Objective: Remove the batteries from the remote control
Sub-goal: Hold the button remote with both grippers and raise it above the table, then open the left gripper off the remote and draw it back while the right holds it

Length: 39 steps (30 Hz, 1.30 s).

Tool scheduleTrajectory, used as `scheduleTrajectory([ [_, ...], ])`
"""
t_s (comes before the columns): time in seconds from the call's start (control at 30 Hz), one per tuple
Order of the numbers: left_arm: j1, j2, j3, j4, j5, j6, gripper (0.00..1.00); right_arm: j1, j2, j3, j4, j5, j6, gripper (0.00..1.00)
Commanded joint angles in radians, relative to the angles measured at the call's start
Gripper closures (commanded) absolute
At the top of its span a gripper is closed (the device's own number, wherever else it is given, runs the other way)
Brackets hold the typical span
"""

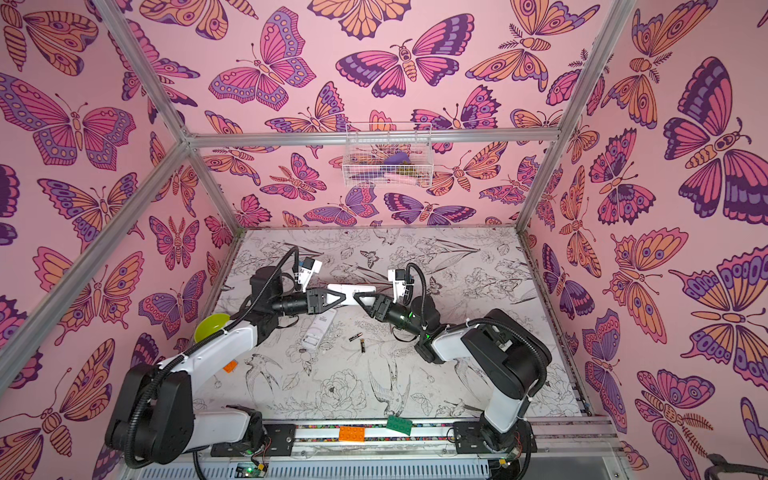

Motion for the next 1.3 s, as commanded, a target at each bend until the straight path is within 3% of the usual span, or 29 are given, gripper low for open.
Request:
scheduleTrajectory([
  [0.0,-0.002,0.001,-0.009,0.042,0.024,-0.028,0.99,-0.005,0.015,0.056,0.113,-0.060,0.072,0.56],
  [0.07,0.001,-0.002,-0.004,0.042,0.022,-0.055,0.88,-0.005,-0.007,0.046,0.113,-0.056,0.064,0.62],
  [0.13,0.003,-0.009,-0.010,0.042,0.000,-0.056,0.69,-0.008,-0.028,0.026,0.113,-0.049,0.033,0.72],
  [0.23,0.019,-0.018,-0.011,0.042,-0.004,-0.056,0.59,-0.030,-0.032,0.011,0.113,-0.036,0.063,0.90],
  [0.3,0.026,-0.019,-0.009,0.041,-0.004,-0.067,0.53,-0.040,-0.044,0.004,0.114,-0.035,0.080,0.94],
  [0.7,0.041,-0.021,-0.044,0.039,-0.081,-0.011,0.40,-0.055,-0.038,0.021,0.114,-0.015,0.064,0.96],
  [0.9,0.082,-0.035,-0.054,0.006,-0.138,0.044,0.28,-0.076,-0.031,0.031,0.108,-0.012,0.043,0.97],
  [1.13,0.202,-0.105,-0.011,-0.138,-0.242,0.153,0.22,-0.112,0.052,0.051,0.112,-0.008,0.038,0.98],
  [1.27,0.258,-0.139,0.020,-0.214,-0.222,0.263,0.22,-0.135,0.144,0.109,0.098,-0.007,0.014,1.00],
])
